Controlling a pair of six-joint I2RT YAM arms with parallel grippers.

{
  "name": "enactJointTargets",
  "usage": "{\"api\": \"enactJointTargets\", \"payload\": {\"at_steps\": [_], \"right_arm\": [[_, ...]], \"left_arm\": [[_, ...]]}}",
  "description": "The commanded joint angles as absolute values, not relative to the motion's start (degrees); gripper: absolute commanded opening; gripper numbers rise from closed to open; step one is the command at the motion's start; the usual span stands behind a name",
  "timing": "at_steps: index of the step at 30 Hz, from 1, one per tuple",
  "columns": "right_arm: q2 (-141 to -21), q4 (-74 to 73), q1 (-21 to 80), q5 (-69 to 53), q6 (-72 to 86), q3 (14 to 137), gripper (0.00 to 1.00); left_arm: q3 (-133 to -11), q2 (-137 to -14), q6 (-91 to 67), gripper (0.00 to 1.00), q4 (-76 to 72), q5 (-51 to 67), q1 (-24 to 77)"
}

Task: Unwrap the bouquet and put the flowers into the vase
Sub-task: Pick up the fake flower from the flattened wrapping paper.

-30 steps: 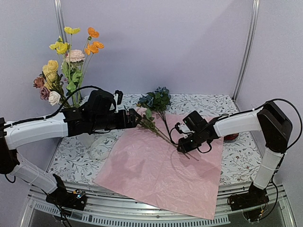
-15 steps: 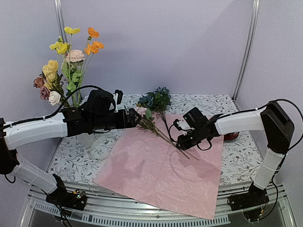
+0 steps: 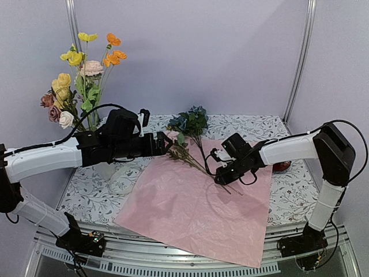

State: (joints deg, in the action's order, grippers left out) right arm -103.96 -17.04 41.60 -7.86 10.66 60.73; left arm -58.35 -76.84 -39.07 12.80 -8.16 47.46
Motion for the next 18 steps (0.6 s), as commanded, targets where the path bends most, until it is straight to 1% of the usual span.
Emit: {"api": "enactJointTargets", "payload": {"at_steps": [1, 5, 6, 9, 12, 15, 18], "right_arm": [[-106.23, -17.68, 41.4, -7.42, 10.27, 61.48, 0.2], [-107.52, -17.66, 41.43, -7.16, 10.14, 61.85, 0.2], [-107.87, -17.73, 41.41, -7.14, 10.12, 62.09, 0.16], [-108.61, -18.45, 41.66, -7.05, 9.65, 63.01, 0.12], [-108.93, -19.55, 42.49, -4.81, 8.91, 64.13, 0.12], [-110.01, -21.75, 43.95, 0.85, 8.32, 65.79, 0.12], [-111.37, -23.58, 44.75, 3.71, 7.92, 67.06, 0.12]], "left_arm": [[-60.15, -77.24, -37.86, 0.98, 12.63, -7.65, 46.99], [-60.63, -77.35, -37.63, 0.98, 12.94, -7.56, 46.94], [-60.67, -77.39, -37.66, 0.98, 12.92, -7.54, 46.95], [-60.81, -77.34, -37.62, 0.98, 13.03, -7.63, 46.87], [-60.97, -77.34, -37.54, 0.98, 13.14, -7.73, 46.92], [-61.23, -77.3, -37.4, 0.98, 13.31, -7.86, 46.88], [-61.28, -77.25, -37.4, 0.98, 13.52, -7.96, 46.86]]}}
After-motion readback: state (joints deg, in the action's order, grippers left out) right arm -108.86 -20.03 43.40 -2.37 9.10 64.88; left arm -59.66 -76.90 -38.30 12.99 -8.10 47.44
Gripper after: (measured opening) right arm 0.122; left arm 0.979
